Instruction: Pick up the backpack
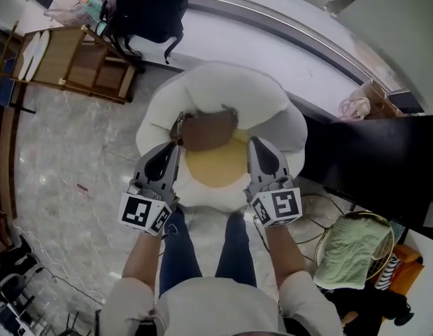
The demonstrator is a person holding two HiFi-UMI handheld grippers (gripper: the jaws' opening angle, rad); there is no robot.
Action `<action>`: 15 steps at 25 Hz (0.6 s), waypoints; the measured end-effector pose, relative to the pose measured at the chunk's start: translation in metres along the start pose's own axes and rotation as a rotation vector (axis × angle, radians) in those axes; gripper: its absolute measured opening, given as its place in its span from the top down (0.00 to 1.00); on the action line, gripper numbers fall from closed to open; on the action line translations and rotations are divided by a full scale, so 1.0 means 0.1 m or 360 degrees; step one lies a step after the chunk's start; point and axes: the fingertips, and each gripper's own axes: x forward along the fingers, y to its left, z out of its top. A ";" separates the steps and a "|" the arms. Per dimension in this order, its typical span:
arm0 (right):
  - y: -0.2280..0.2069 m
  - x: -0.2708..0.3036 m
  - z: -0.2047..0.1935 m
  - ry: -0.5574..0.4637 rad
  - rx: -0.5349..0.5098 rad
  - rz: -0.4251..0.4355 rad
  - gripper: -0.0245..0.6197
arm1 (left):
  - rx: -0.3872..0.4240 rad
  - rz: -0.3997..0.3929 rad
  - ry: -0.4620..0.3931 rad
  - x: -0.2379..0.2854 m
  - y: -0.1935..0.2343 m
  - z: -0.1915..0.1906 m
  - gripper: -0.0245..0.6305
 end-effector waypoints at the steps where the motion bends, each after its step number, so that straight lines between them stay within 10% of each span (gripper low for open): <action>1: -0.01 0.02 -0.03 -0.0001 0.0001 0.0003 0.92 | -0.0004 0.0000 0.0005 0.02 0.01 -0.03 0.90; 15: -0.06 0.21 -0.37 0.0043 0.0005 0.0018 0.91 | -0.0037 0.0007 0.0035 0.22 0.17 -0.38 0.90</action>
